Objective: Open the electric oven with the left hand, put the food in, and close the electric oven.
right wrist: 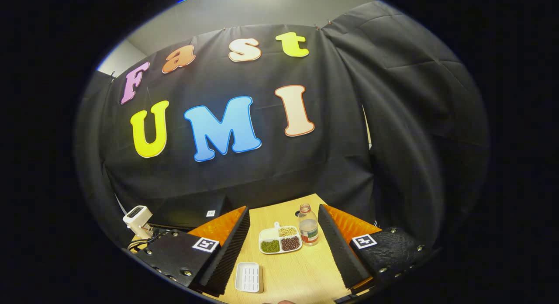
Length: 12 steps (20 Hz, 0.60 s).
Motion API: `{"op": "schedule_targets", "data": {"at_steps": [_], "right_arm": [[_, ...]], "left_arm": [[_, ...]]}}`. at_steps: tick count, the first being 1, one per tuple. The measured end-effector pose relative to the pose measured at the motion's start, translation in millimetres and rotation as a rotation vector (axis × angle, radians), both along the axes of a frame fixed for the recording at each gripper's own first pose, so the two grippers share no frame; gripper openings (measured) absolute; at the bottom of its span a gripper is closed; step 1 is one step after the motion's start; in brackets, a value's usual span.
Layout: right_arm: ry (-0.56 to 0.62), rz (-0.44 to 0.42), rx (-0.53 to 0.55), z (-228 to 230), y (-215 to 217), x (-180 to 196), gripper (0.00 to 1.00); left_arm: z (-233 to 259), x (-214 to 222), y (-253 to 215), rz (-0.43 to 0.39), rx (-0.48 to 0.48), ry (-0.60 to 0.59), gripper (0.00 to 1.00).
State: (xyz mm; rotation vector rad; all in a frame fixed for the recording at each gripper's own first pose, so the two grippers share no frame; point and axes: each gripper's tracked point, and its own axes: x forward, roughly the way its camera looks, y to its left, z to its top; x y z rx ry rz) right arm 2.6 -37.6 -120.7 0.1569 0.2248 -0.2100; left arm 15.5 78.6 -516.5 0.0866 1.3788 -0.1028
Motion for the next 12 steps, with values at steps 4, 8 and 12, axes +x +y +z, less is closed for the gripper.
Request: {"op": "schedule_targets", "data": {"at_steps": [4,8,12], "right_arm": [[0.014,0.026,-0.011,0,9,1,0.95],[0.015,0.046,-0.035,3,14,3,0.95],[0.030,0.065,-0.030,-1,24,4,0.95]], "left_arm": [[-8,10,10,0.015,0.031,-0.008,0.96],[-8,13,12,0.000,0.037,-0.009,0.99],[-2,13,11,0.004,0.025,-0.024,0.99]]}}
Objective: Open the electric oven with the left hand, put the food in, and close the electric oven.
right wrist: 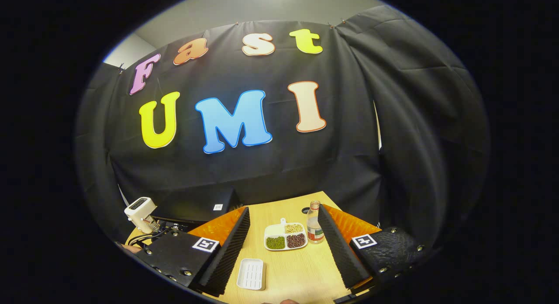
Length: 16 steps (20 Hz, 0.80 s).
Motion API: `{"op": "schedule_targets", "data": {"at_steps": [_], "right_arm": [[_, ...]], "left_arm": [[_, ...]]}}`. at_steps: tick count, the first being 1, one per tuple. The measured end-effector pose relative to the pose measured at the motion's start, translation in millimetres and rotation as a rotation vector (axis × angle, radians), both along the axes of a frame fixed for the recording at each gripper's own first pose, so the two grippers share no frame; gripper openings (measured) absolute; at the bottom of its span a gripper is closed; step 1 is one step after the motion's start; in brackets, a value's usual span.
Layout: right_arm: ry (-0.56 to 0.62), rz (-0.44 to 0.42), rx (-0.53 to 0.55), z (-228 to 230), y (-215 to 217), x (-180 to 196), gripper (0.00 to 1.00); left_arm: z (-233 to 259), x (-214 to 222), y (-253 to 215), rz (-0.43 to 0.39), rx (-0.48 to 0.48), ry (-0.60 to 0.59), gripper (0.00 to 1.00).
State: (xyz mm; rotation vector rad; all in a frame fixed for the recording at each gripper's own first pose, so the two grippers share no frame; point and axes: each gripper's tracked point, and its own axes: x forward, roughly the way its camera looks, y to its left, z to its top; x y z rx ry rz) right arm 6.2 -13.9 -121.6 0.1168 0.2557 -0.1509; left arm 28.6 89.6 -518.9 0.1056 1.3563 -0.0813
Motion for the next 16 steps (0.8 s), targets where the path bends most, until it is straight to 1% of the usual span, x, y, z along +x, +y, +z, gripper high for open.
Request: {"op": "schedule_targets", "data": {"at_steps": [1,8,10,11,12,13,16], "right_arm": [[-0.001,0.003,-0.004,-1,-1,-1,0.95],[-0.002,0.024,-0.002,-4,9,-3,0.95],[0.000,0.038,0.003,-5,15,-2,0.95],[0.003,0.042,0.007,-7,17,-1,0.95],[0.004,0.048,0.014,-7,20,-1,0.95],[0.005,0.052,0.020,-8,22,-1,0.95],[0.009,0.056,0.024,-11,24,1,0.95]], "left_arm": [[4,1,0,-0.003,0.000,-0.015,0.96],[42,0,-3,-0.023,-0.026,-0.121,0.95],[51,1,-3,-0.027,-0.026,-0.145,0.96],[54,2,-4,-0.016,-0.030,-0.154,1.00],[58,2,-4,-0.008,-0.034,-0.163,0.92],[62,2,-4,-0.006,-0.038,-0.173,0.95],[74,7,-5,0.001,-0.049,-0.207,0.96]]}}
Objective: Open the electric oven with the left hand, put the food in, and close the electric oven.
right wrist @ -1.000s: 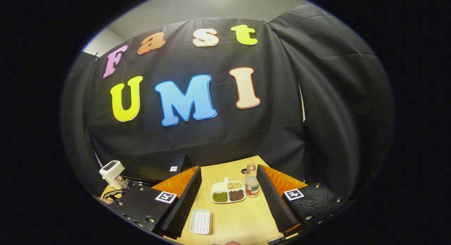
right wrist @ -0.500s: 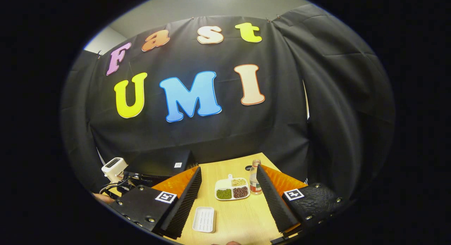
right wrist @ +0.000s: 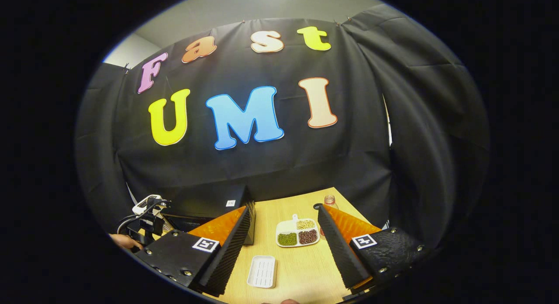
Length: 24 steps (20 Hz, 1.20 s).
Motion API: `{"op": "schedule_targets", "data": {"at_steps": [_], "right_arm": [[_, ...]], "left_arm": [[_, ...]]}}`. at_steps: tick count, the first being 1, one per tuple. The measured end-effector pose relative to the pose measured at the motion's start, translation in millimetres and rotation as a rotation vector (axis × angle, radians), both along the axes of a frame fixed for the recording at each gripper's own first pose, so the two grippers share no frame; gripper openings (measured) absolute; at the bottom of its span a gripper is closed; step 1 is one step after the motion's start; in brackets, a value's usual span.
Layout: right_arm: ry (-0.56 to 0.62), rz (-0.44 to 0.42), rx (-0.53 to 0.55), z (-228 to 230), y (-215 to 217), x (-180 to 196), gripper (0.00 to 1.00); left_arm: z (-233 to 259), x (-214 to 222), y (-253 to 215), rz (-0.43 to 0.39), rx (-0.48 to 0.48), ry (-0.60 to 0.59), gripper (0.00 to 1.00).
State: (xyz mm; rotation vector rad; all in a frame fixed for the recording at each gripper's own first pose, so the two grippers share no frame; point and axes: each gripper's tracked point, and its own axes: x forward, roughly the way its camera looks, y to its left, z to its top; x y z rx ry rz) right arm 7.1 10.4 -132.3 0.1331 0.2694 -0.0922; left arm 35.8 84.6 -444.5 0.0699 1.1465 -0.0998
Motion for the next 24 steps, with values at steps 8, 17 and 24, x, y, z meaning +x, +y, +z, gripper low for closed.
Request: {"op": "schedule_targets", "data": {"at_steps": [8,17,24], "right_arm": [[-0.001,-0.008,-0.019,1,-2,-8,0.95],[-0.006,0.023,-0.067,5,6,-9,0.95],[-0.109,0.086,-0.059,67,34,-2,0.95]], "left_arm": [[21,20,-12,0.004,-0.047,-0.062,0.92],[93,30,-58,-0.046,-0.146,-0.268,0.96],[258,6,-87,-0.092,-0.189,-0.709,0.97]]}}
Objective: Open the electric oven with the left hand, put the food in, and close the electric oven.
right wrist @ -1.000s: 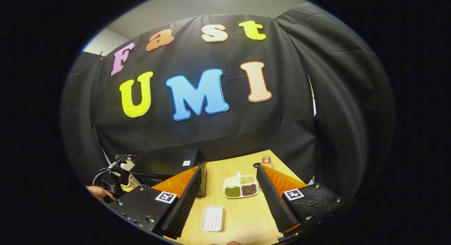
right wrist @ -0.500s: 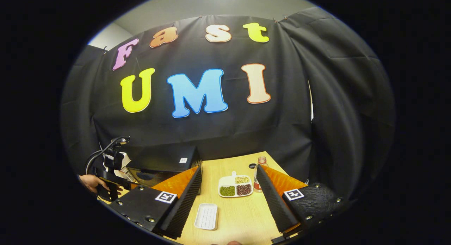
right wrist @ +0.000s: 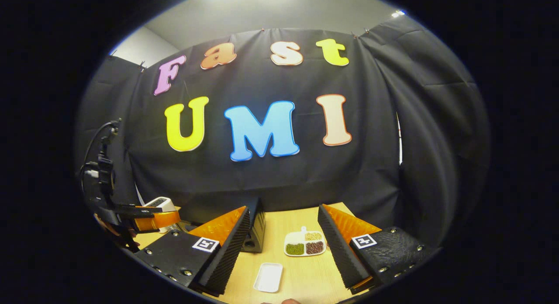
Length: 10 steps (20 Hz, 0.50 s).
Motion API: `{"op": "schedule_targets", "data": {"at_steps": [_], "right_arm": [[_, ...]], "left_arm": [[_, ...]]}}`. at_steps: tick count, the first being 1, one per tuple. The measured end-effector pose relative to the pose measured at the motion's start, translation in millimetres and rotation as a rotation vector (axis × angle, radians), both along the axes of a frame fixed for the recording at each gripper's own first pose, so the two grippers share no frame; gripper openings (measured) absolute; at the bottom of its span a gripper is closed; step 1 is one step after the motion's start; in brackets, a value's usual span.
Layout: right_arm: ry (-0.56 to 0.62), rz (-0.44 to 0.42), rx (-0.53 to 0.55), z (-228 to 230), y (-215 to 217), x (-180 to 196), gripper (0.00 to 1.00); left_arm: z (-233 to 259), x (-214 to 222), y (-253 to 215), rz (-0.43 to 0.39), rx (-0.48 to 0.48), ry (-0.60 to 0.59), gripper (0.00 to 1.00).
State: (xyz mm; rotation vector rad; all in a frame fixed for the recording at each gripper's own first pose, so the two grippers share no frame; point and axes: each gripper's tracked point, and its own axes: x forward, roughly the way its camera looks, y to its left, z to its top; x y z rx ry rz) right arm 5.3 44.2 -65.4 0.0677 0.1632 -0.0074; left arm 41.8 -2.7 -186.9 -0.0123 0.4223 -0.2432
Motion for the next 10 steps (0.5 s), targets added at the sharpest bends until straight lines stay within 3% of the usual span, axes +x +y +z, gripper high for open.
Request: {"op": "schedule_targets", "data": {"at_steps": [3,5,6,7,10], "right_arm": [[-0.059,0.024,0.001,36,11,-2,0.95],[-0.079,0.038,0.014,56,19,-2,0.95],[-0.076,0.040,0.019,62,22,-2,0.86],[-0.078,0.045,0.025,69,25,-2,0.95],[-0.102,0.055,0.037,88,34,-1,0.95]], "left_arm": [[74,-20,3,0.020,-0.010,-0.178,0.92],[115,-31,10,0.055,0.018,-0.283,0.99],[133,-38,11,0.065,0.020,-0.318,0.99],[150,-46,10,0.069,0.014,-0.354,0.99],[182,-58,7,0.066,-0.027,-0.380,0.90]]}}
